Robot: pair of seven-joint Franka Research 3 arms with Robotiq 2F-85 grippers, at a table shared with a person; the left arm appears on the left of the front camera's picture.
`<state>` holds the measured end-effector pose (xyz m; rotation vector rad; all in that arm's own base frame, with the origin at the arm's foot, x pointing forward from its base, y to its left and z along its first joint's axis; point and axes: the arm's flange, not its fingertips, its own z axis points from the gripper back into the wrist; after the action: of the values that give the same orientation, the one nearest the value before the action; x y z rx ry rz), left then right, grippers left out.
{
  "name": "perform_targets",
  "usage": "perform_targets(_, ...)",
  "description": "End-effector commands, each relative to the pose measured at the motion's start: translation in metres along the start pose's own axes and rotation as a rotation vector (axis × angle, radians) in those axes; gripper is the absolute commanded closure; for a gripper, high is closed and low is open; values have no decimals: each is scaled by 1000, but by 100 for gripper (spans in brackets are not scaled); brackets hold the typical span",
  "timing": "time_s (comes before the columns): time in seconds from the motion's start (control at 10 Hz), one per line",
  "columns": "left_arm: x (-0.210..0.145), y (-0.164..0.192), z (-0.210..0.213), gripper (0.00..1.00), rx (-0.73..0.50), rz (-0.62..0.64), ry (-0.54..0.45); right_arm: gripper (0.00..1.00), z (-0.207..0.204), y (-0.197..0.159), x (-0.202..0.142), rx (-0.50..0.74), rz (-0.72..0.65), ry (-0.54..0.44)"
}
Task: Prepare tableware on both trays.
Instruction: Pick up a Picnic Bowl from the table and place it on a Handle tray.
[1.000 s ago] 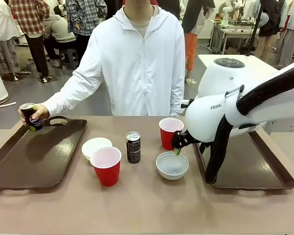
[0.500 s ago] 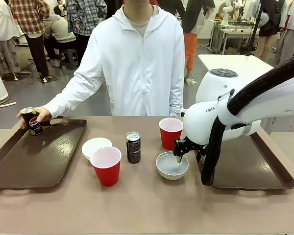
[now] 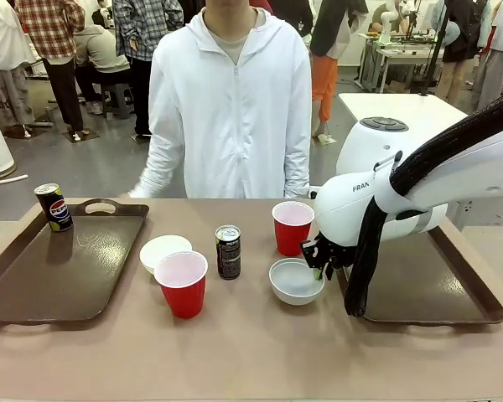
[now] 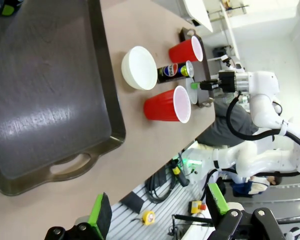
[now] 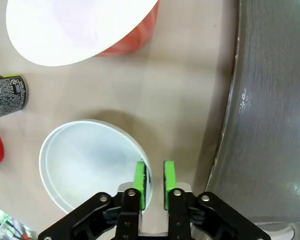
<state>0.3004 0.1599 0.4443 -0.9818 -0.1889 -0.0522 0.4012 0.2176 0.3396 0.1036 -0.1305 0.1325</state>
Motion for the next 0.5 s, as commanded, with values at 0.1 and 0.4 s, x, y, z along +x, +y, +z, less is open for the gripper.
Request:
perform_targets(0.1, 0, 0, 2, 0, -14, -5, -7, 100, -2, 3, 2, -14, -32, 23)
perform_targets(0.4, 0, 0, 2, 0, -14, -5, -7, 100, -2, 3, 3, -8, -41, 26)
